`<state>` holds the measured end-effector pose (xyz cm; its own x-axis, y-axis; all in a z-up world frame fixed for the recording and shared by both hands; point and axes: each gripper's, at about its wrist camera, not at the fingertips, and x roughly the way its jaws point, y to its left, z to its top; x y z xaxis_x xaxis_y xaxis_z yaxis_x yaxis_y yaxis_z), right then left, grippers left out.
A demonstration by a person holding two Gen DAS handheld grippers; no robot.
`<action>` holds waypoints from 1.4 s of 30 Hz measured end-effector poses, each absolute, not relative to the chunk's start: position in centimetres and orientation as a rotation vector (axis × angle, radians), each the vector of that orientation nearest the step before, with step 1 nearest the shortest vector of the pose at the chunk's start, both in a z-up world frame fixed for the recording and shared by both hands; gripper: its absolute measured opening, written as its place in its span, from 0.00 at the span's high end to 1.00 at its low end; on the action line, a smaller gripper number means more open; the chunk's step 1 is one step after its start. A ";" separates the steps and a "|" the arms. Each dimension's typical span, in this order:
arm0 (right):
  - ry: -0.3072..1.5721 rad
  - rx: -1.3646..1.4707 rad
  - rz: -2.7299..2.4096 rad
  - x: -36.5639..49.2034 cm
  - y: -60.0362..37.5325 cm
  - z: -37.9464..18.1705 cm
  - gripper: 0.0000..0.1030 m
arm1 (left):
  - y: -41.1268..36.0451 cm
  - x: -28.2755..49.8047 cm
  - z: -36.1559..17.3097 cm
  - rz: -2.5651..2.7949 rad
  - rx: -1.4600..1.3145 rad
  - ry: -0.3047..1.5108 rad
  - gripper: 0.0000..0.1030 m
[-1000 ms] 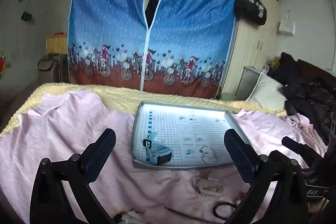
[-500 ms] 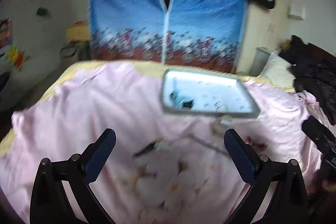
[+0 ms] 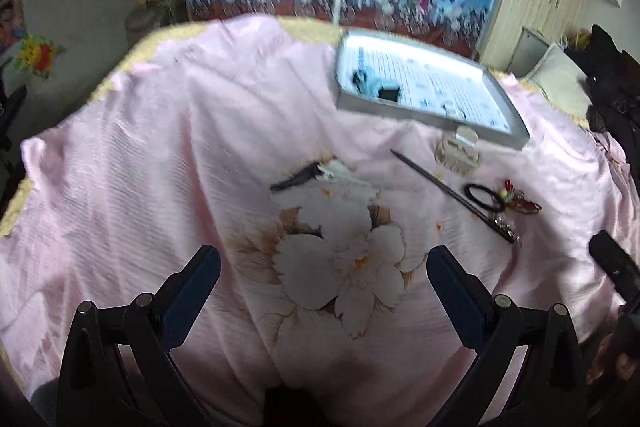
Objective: Organize jewelry
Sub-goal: 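Grasp the black hair clip with the left tool while the right tool approaches the flower hair stick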
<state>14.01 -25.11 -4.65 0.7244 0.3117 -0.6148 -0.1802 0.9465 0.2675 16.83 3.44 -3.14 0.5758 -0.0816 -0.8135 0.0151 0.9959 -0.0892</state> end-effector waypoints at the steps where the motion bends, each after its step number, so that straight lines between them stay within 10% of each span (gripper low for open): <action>1: 0.738 0.192 0.285 14.4 -24.9 -5.0 0.00 | 3.7 17.7 -3.3 -0.075 -0.083 0.988 0.02; 22: 1.049 0.124 0.450 23.5 -20.5 -12.1 0.00 | 7.4 29.3 -7.2 -0.231 0.088 1.219 0.03; 38: 0.972 0.181 0.543 21.8 -19.4 -10.7 0.23 | 7.3 28.9 -7.8 -0.430 -0.004 1.255 0.83; 42: 0.968 0.204 0.534 22.1 -19.6 -10.7 0.28 | 6.7 28.7 -7.7 -0.449 -0.004 1.258 0.87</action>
<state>22.05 -19.64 -10.66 0.4504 0.5172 -0.7277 -0.3395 0.8531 0.3962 28.70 6.71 -7.74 0.2327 -0.3292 -0.9151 0.3245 0.9133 -0.2461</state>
